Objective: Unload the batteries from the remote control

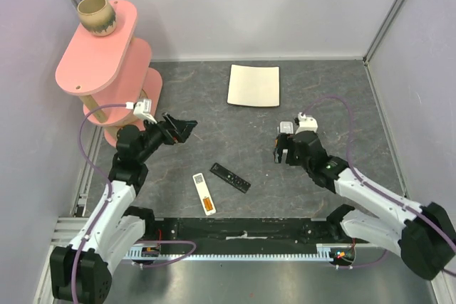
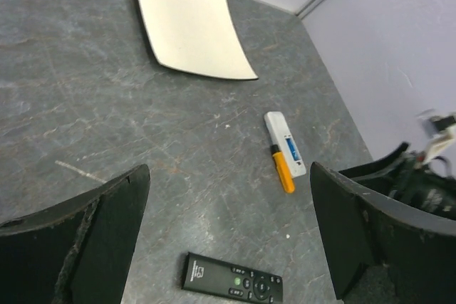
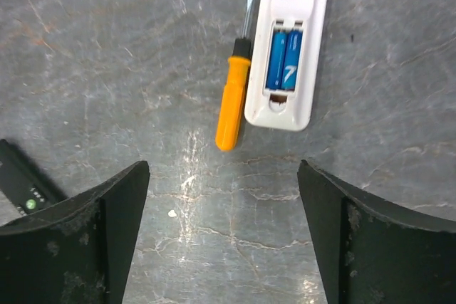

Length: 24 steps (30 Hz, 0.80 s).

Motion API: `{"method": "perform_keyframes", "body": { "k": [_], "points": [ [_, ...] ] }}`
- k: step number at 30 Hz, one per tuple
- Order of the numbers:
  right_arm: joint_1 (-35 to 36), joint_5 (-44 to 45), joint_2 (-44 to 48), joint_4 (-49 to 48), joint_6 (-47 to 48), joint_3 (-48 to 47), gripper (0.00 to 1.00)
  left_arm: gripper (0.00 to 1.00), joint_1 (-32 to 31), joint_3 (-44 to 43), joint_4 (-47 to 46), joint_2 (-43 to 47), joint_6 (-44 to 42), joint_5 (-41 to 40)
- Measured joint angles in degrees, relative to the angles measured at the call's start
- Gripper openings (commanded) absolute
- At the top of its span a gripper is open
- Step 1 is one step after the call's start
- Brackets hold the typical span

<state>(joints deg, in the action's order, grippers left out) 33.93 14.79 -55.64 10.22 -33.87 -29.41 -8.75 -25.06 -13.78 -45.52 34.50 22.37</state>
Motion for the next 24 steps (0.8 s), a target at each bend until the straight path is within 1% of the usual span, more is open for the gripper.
{"method": "perform_keyframes", "body": {
  "k": [3, 4, 6, 9, 13, 18, 19, 21, 24],
  "points": [
    [2.9, 2.5, -5.2, 0.0, -2.2, 0.0, 0.84, 0.99, 0.0, -2.5, 0.1, -1.2, 0.0, 2.5],
    [3.6, 3.2, -6.9, 0.0, -2.9, 0.0, 0.81, 0.99, 0.0, -3.4, 0.0, -1.8, 0.0, 3.8],
    [4.6, 4.0, -9.9, -0.3, -4.2, 0.0, 0.77, 0.99, 0.0, -4.7, -0.1, -2.8, 0.0, 5.8],
    [5.2, 5.0, -15.4, -2.6, -5.9, 0.0, 0.7, 0.99, -0.3, -5.0, -0.1, -3.2, 0.0, 8.5],
    [5.4, 6.1, -20.3, -6.0, -7.3, 0.0, 0.54, 0.98, -0.8, -5.2, 0.4, -3.3, 0.0, 9.9],
    [5.4, 8.0, -24.4, -13.1, -8.2, 0.0, 0.48, 0.97, -1.5, -6.8, 2.0, -4.6, -0.1, 10.3],
    [5.4, 8.3, -25.3, -14.4, -8.2, -0.1, 0.44, 0.96, -1.8, -7.0, 2.2, -4.8, -0.1, 10.3],
    [5.7, 9.4, -28.1, -17.0, -8.2, -1.4, 0.43, 0.96, -2.5, -7.2, 2.4, -5.3, -0.1, 10.2],
    [6.6, 11.2, -33.5, -20.1, -8.1, -4.9, 0.21, 0.95, -4.5, -7.4, 3.3, -6.4, -0.2, 9.1]
  ]
}}
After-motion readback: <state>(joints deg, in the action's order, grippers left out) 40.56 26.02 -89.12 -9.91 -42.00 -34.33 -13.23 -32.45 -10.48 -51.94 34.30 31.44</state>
